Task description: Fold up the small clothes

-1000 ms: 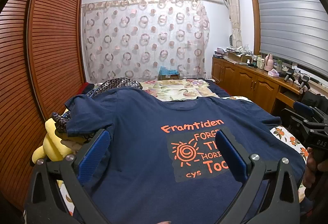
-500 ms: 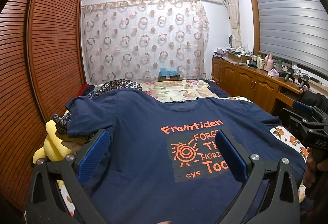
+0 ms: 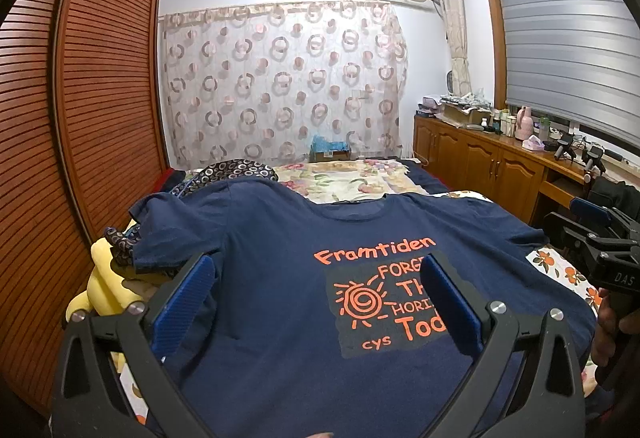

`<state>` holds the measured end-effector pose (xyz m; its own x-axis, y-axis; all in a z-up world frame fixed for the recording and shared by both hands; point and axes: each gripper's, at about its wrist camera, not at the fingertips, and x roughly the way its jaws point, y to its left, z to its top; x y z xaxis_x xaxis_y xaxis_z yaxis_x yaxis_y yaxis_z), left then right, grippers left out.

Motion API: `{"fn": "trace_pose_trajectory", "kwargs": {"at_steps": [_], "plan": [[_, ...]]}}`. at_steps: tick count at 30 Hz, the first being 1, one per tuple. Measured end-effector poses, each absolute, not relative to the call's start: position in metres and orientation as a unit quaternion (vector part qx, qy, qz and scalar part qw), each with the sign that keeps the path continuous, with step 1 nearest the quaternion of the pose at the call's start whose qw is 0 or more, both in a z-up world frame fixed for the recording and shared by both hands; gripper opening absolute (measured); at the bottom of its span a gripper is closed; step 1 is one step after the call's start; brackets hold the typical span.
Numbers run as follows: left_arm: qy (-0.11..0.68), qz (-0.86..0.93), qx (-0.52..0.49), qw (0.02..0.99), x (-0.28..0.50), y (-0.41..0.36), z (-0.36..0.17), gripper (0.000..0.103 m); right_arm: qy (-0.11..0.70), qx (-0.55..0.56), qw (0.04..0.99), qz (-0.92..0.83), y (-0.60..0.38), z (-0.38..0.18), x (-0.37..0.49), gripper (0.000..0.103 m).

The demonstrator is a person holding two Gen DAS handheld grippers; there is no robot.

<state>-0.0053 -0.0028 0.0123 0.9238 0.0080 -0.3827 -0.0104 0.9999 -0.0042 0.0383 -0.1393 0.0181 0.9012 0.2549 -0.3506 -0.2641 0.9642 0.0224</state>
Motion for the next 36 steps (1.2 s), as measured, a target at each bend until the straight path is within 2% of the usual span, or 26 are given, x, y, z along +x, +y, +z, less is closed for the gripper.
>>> {"fn": "trace_pose_trajectory", "kwargs": {"at_steps": [36], "plan": [[0.193,0.005,0.000,0.981,-0.0081,-0.0053,0.0125,0.103,0.177,-0.013,0.975,0.134,-0.1397,0.0192,0.0373,0.103]]}}
